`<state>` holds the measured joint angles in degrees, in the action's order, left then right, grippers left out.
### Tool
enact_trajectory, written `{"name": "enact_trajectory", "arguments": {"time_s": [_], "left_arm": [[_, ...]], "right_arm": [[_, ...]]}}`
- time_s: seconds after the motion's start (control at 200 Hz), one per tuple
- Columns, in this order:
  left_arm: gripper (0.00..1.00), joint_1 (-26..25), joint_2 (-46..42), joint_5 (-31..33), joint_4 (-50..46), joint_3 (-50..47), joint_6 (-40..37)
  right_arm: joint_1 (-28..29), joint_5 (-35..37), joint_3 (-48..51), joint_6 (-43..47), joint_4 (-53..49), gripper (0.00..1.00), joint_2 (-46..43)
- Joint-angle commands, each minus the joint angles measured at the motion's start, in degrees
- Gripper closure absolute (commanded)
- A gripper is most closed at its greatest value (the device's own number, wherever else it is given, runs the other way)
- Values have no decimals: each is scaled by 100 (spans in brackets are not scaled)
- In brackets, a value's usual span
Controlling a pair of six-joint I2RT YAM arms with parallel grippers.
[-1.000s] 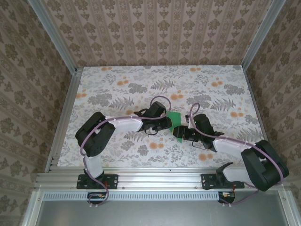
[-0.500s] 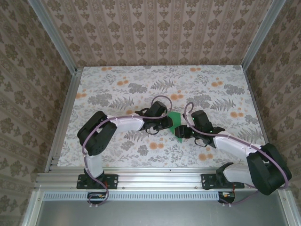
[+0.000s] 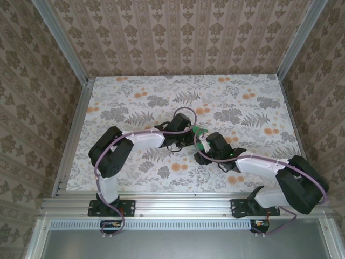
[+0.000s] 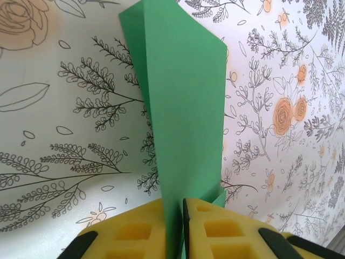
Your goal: Fold a paper plane with a square sheet of paper (pick it up from the middle)
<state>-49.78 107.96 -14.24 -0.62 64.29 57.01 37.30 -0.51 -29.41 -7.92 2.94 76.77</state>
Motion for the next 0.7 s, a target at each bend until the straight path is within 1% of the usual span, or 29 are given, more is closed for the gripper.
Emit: {"name": "enact_trajectory", "arguments": {"time_s": [0.0, 0.135, 0.2, 0.28, 0.38, 0.495, 0.695], "left_arm": [[85, 48, 111, -190, -70, 214, 123], [86, 60, 144, -261, -105, 263, 126], [86, 65, 153, -290, -101, 272, 135], [86, 65, 164, -299, -118, 294, 154], [86, 74, 151, -306, -123, 316, 161], [87, 89, 120, -292, -132, 312, 175], [86, 134, -25, -248, -175, 243, 173]], "right_arm": [[140, 718, -243, 266, 231, 46, 242], [272, 963, -391, 337, 260, 48, 606], [346, 1144, -443, 353, 258, 51, 710], [440, 1273, -435, 374, 280, 53, 743], [525, 1455, -391, 355, 337, 57, 768], [568, 1608, -339, 278, 330, 66, 759], [595, 1687, -223, 183, 344, 89, 613]]}}
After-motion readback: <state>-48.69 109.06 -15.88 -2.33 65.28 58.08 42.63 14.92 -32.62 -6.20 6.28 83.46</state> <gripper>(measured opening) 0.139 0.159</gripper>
